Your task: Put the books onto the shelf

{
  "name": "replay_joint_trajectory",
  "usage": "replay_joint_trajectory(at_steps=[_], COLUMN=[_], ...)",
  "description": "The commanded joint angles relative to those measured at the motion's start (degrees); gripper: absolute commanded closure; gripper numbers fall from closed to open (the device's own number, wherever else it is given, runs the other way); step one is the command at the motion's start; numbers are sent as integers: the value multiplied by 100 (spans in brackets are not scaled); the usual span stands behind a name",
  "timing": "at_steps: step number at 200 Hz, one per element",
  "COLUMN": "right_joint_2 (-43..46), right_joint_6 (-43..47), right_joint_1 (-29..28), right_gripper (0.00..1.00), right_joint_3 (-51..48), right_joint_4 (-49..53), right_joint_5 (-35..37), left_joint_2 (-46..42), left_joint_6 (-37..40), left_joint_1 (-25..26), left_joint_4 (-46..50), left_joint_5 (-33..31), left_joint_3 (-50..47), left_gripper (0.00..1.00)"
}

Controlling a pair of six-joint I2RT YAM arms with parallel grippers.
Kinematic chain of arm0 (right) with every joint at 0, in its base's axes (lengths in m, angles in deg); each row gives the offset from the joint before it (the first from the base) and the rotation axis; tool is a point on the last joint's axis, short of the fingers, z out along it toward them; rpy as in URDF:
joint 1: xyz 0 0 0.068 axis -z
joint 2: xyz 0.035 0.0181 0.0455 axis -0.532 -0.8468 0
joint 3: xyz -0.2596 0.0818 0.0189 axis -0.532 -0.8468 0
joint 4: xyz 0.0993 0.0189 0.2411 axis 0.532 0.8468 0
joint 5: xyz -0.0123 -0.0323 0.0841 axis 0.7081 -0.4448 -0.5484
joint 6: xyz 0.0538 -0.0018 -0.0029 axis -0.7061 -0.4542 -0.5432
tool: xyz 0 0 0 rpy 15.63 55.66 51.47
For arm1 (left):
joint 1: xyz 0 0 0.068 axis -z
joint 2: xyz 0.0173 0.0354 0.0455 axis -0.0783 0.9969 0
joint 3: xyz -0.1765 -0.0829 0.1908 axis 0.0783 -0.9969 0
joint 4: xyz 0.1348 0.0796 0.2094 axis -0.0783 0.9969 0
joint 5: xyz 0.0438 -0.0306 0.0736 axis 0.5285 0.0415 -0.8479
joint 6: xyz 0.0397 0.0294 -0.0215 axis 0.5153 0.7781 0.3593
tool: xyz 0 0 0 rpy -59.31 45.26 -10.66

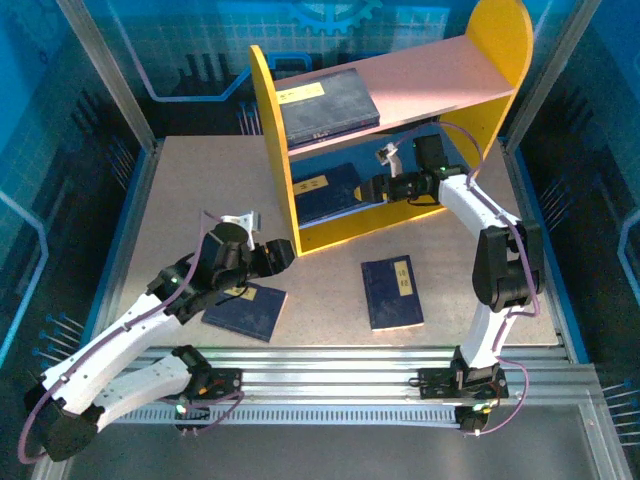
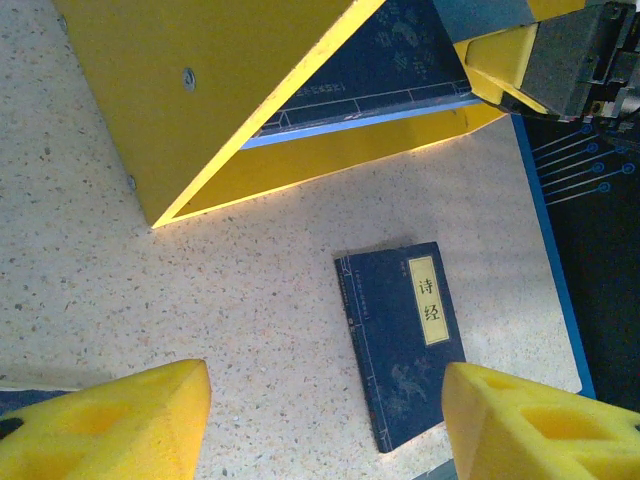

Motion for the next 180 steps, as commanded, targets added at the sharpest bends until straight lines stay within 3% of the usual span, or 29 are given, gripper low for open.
replay_joint_trajectory(at_steps=[1,180], right_joint_2=[52,28], right_joint_6=[44,63], right_joint_1=[178,-28], right_gripper=[38,38], right_joint_3=[-95,-135], right_joint_4=[238,190], right_joint_5=[473,180], left_joint_2=[-40,-5], left_joint_6=[163,172], left_joint_1=[-17,-17], left_joint_4=[99,98], left_joint_5=[-94,-70], left_joint_3=[77,112], left_gripper=[36,36])
